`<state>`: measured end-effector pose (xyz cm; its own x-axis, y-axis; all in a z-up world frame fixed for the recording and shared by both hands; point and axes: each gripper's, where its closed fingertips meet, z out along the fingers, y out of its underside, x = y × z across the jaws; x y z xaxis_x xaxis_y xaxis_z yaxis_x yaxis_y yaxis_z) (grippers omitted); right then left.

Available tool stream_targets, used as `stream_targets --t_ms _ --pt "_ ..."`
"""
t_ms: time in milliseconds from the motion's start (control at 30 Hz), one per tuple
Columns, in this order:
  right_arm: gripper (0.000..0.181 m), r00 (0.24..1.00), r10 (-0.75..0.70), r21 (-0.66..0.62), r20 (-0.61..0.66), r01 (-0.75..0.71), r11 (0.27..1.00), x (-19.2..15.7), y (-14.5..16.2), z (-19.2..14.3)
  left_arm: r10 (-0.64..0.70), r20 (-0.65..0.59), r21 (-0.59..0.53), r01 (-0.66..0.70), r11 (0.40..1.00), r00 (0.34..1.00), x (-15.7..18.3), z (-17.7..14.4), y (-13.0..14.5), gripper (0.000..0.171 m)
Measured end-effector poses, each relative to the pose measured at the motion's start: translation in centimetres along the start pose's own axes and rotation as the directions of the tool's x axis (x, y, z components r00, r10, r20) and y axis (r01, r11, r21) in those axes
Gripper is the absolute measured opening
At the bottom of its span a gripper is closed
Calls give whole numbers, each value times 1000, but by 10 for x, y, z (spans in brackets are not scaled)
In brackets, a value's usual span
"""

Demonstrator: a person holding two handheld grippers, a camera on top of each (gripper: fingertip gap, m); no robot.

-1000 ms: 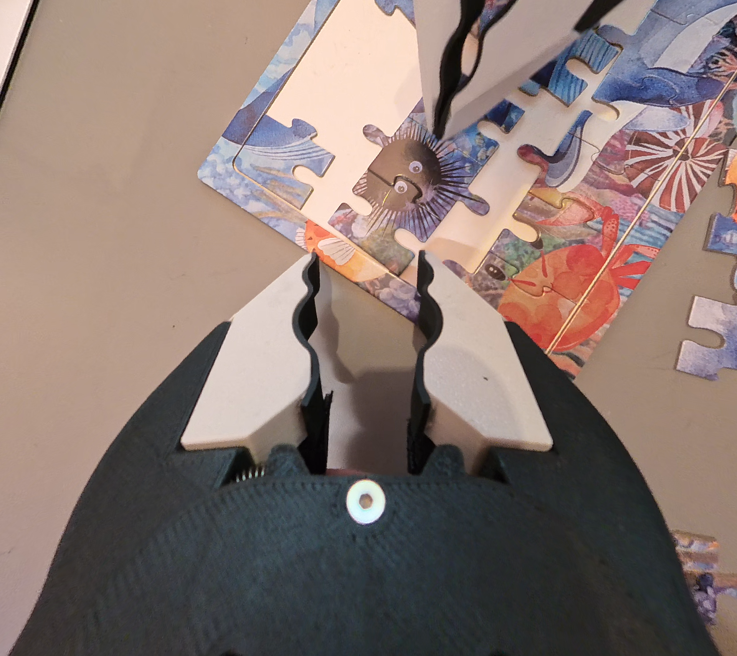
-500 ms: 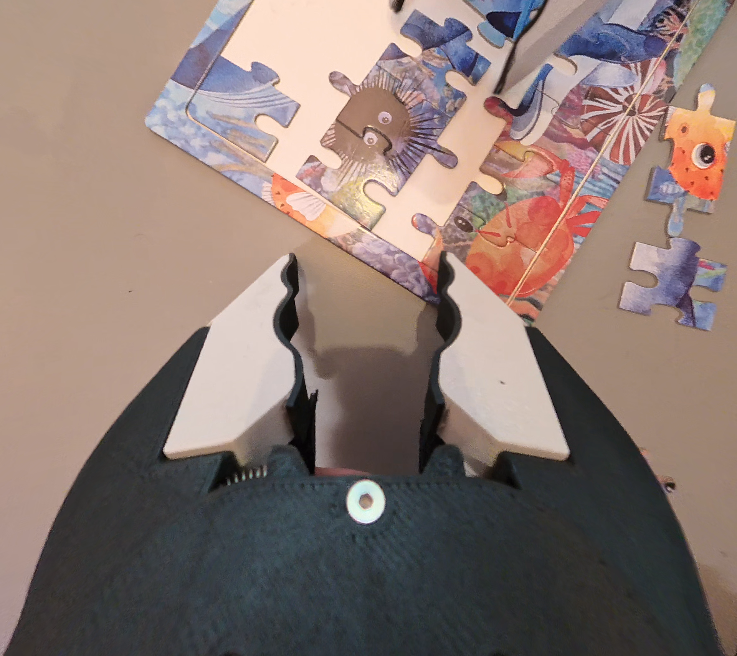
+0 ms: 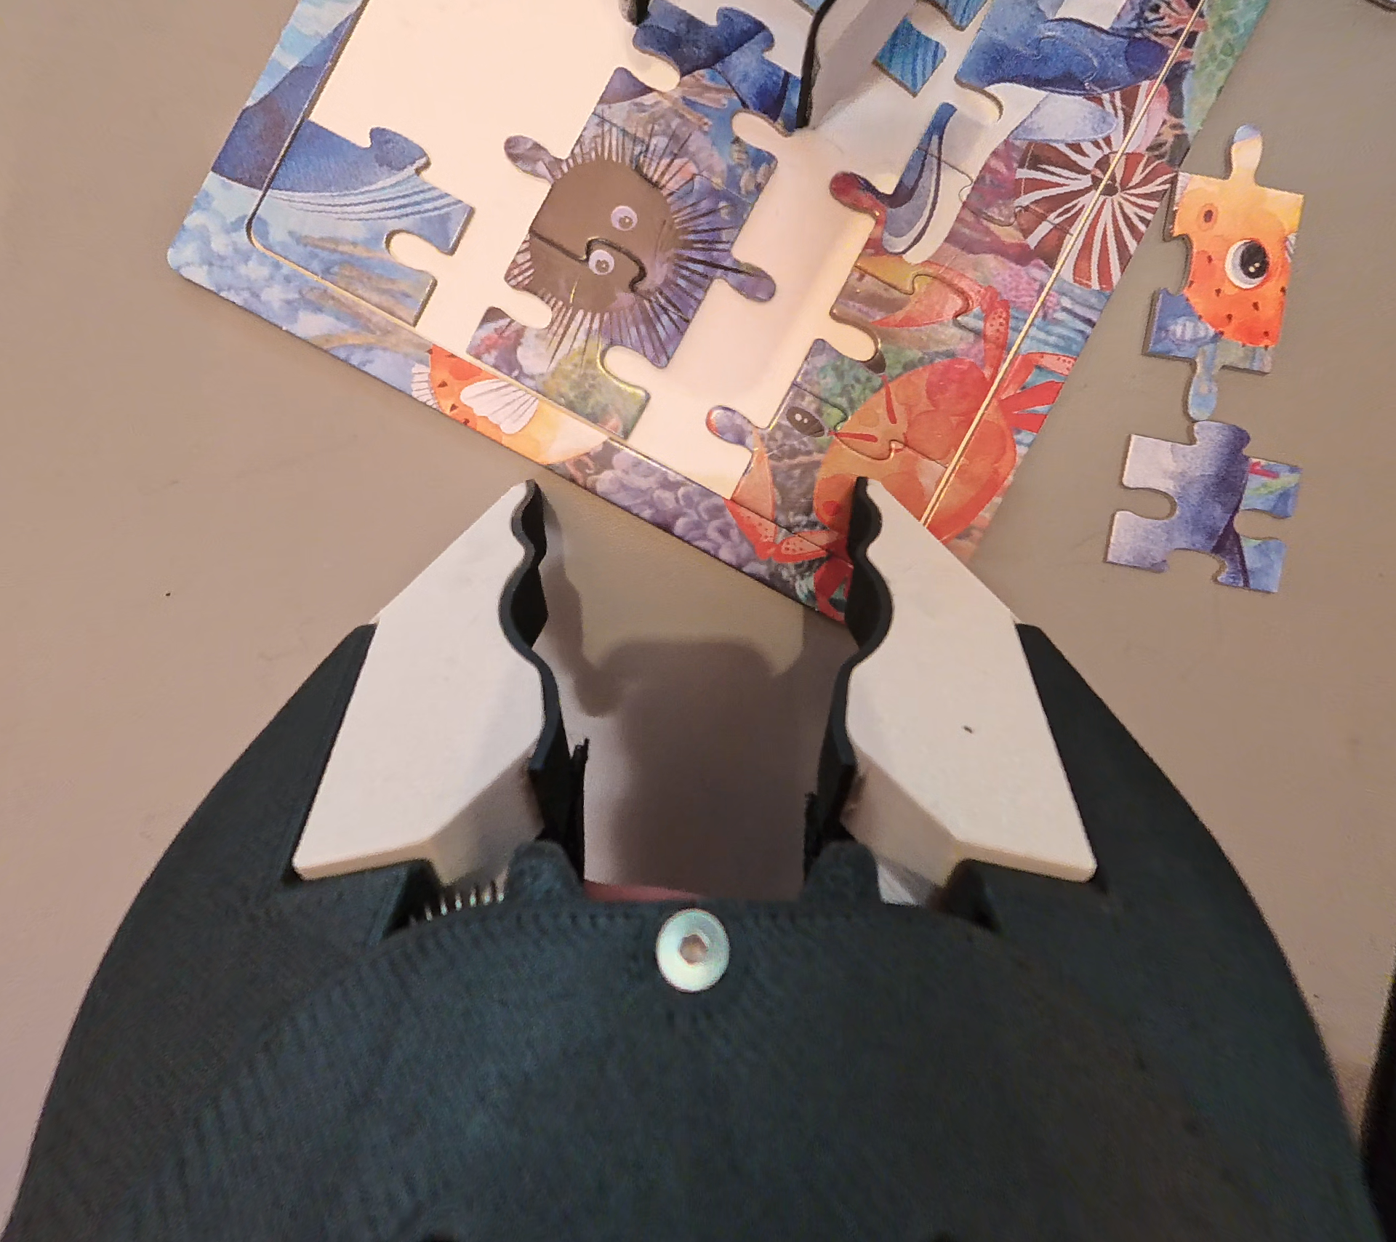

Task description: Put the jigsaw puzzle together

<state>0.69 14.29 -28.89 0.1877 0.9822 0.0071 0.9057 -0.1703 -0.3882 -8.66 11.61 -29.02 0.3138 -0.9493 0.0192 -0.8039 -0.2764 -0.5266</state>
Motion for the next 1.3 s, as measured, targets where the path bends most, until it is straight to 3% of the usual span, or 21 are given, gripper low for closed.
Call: stream_targets --t_ms 300,1300 --pt "44 999 -26 -49 33 27 998 5 0 1 8 -8 -3 -8 1000 1000 2 -1 2 79" --pt "44 999 -25 -40 22 26 999 6 5 -2 11 -14 -15 -11 1000 1000 3 -3 3 70"
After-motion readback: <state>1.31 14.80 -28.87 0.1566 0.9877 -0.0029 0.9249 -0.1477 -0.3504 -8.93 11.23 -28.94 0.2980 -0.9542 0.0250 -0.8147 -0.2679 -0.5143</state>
